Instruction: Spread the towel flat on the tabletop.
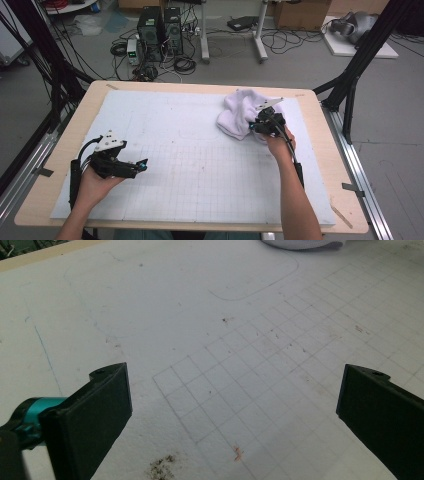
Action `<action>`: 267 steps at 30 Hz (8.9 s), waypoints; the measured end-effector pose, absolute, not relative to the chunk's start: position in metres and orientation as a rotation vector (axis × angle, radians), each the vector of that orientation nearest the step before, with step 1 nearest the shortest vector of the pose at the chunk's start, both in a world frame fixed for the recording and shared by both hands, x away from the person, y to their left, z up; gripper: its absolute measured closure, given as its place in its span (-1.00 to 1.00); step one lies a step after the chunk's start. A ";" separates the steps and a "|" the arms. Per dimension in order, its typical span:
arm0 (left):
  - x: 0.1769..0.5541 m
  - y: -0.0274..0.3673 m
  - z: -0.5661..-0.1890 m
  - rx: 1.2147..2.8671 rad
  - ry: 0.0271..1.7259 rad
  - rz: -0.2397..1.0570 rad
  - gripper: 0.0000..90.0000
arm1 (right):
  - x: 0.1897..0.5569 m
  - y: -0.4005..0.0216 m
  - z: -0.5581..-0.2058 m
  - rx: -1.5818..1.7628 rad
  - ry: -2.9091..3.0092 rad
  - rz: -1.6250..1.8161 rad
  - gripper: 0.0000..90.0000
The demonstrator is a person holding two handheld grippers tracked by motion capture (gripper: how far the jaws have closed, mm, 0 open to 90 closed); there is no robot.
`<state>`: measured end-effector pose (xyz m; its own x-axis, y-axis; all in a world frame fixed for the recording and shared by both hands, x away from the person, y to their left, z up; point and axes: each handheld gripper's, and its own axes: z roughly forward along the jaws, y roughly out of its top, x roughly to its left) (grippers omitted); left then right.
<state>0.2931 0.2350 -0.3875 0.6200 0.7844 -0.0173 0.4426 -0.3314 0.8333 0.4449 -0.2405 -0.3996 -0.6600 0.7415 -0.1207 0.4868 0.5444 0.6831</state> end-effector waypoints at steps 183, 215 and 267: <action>0.371 0.186 -0.443 2.214 0.655 0.229 0.38 | 0.343 -0.201 -0.438 0.761 2.694 1.037 0.05; 0.274 0.237 -0.421 2.152 0.694 0.369 0.96 | 0.295 -0.200 -0.410 0.583 2.729 1.214 0.91; 0.368 0.214 -0.440 2.171 0.879 0.396 0.93 | 0.389 -0.208 -0.436 0.846 2.704 1.071 0.97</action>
<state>0.3684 0.2144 -0.4401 0.7165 0.6975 0.0058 0.4663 -0.4852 0.7397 0.3891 -0.2078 -0.4362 -0.8380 0.5371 0.0967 0.4576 0.5949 0.6609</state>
